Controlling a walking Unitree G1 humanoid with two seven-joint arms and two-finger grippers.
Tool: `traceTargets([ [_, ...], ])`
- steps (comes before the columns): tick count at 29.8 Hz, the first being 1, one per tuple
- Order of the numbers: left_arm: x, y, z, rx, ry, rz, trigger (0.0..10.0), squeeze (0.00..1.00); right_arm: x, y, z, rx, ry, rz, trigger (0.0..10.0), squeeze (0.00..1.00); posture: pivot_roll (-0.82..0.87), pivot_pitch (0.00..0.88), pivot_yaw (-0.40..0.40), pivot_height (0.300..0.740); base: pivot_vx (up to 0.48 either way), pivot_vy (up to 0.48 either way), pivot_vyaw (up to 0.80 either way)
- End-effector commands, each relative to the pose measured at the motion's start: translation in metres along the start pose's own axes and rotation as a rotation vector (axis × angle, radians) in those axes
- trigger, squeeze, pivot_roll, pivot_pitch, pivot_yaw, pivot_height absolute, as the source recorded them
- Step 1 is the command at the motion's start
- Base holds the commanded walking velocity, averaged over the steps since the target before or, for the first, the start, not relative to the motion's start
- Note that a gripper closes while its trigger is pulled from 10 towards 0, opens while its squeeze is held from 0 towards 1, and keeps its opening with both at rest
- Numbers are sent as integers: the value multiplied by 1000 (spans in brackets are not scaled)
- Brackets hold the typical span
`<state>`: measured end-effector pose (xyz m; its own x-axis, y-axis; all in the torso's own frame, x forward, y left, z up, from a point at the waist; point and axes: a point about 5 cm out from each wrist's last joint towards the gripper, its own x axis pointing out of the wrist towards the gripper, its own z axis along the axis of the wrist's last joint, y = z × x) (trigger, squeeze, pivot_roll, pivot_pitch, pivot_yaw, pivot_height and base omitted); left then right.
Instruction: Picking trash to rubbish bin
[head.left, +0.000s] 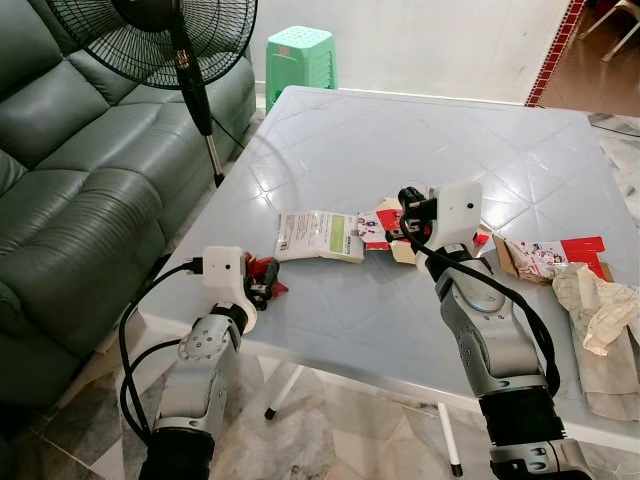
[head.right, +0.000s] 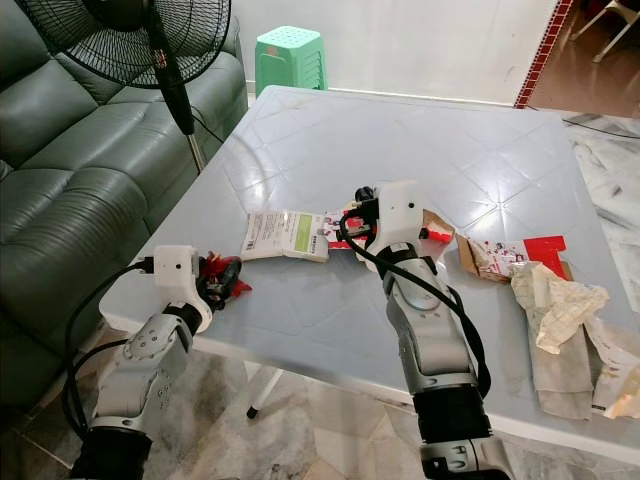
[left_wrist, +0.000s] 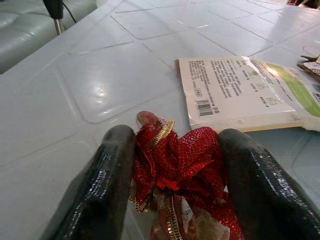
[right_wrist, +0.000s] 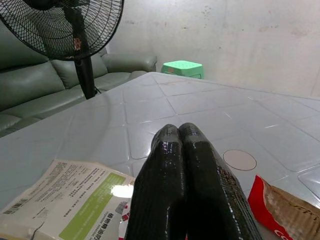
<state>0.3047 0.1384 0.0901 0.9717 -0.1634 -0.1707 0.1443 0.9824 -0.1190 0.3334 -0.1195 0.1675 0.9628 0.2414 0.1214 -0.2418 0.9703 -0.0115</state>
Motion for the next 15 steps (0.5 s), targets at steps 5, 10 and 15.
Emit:
traceTargets([
  [5, -3, 6, 0, 22, -10, 24, 0, 0, 0, 3, -2, -7, 22, 40, 10000, 0, 42, 44, -15, 740, 0, 0, 0],
  [10, -4, 6, 0, 22, -16, 33, 0, 0, -1, 2, -3, -11, 29, 43, 10000, 0, 41, 45, -17, 740, 0, 0, 0],
  [15, -5, 6, -1, 22, -18, 39, 0, 0, -2, 3, -5, -12, 36, 53, 10000, 0, 39, 45, -19, 740, 0, 0, 0],
])
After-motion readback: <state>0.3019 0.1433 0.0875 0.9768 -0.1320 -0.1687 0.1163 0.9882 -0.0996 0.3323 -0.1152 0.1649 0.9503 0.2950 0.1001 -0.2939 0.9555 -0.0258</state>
